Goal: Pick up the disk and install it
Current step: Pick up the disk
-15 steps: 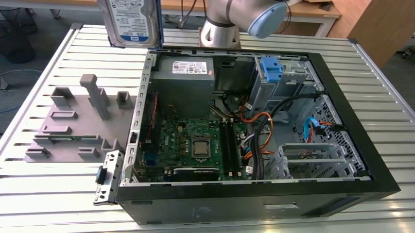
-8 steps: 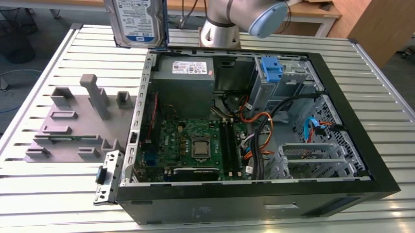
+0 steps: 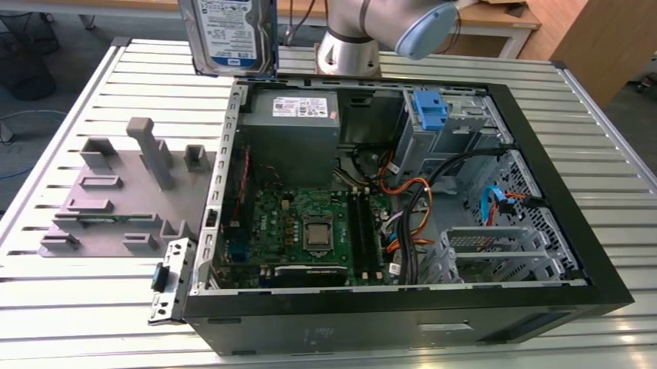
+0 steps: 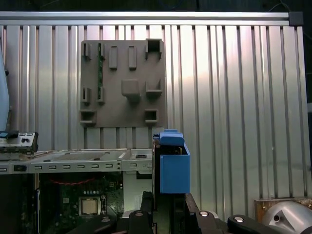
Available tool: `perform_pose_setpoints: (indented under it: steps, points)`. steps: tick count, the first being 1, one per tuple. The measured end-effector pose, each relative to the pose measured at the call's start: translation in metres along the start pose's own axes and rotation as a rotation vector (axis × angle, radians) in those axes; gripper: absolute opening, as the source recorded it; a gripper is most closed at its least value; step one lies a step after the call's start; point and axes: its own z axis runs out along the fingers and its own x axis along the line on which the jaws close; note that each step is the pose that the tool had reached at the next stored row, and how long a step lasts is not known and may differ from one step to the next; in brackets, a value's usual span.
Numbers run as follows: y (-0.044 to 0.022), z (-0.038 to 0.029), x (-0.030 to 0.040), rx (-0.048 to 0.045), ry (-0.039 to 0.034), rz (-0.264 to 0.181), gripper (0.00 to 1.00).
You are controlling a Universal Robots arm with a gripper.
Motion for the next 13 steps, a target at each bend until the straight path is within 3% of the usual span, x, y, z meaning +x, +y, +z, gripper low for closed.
perform_pose_setpoints:
  steps: [13]
  points:
    - [-0.0298,-0.0012,-0.0012,0.0,0.0,0.0,0.35]
